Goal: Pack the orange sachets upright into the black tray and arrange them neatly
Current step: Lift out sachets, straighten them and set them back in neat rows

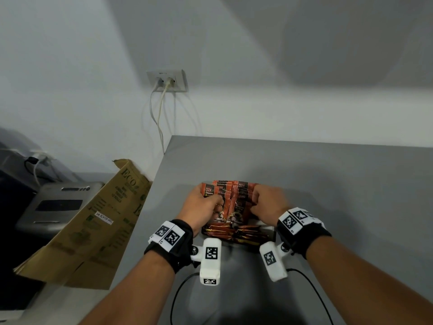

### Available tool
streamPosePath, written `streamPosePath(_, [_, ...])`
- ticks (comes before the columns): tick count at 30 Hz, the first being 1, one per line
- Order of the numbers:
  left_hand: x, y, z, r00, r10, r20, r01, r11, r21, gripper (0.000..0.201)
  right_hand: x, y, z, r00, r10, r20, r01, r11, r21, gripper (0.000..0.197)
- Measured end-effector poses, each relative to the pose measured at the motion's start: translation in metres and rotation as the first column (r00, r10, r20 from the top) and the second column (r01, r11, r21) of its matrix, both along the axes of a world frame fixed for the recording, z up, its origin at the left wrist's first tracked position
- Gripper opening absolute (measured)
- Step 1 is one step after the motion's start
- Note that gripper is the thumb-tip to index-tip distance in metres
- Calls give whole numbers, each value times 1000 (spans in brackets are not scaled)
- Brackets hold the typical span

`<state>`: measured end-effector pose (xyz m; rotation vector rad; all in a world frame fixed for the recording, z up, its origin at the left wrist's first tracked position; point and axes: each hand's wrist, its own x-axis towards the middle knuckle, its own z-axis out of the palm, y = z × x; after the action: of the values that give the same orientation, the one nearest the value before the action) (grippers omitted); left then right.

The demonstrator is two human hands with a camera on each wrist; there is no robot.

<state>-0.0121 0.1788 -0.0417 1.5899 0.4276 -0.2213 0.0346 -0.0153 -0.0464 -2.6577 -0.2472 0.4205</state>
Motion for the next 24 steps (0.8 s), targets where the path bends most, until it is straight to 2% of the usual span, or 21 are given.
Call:
streamPosePath(3, [1, -3, 1, 1000, -8, -4, 8, 1000, 2, 17, 1, 5, 1, 1000, 8, 14, -8, 1000, 21, 15])
streamPosePath(8, [0, -8, 7, 997, 71, -8, -71, 993, -97, 27, 3, 5, -1, 1000, -20, -12, 21, 998, 62, 17])
streamPosePath(10, [0, -9, 7, 998, 61, 10, -59, 991, -122, 26, 3, 0, 4, 998, -55, -1, 55, 992, 111, 15])
streamPosePath(12, [-1, -12, 12, 999, 18, 40, -12, 991, -134, 25, 3, -5, 16, 996, -87, 31, 78, 973, 215, 5])
streamPosePath(15, [1, -25, 20, 996, -34, 84, 46, 989, -138, 28, -2, -9, 38, 999, -28, -33, 41, 871, 489, 16])
streamPosePath(16, [3, -31, 22, 992, -62, 106, 75, 989, -126, 23, -3, -11, 44, 1000, -4, -29, 18, 852, 523, 17])
streamPosePath(18, [8, -38, 25, 989, -79, 127, 91, 991, -93, 16, -1, -20, 51, 998, -28, 62, -4, 884, 467, 11])
streamPosePath(20, [12, -36, 23, 995, -21, 96, 28, 997, -69, 14, 5, -36, 50, 985, -126, 118, 66, 907, 417, 9])
streamPosePath(22, [12, -29, 18, 999, 26, 45, -22, 997, -77, 10, 8, -53, 40, 978, -173, 116, 125, 931, 343, 11])
streamPosePath(24, [9, -24, 15, 1000, 23, 17, -21, 995, -98, 17, 5, -59, 27, 986, -145, 80, 122, 964, 235, 13])
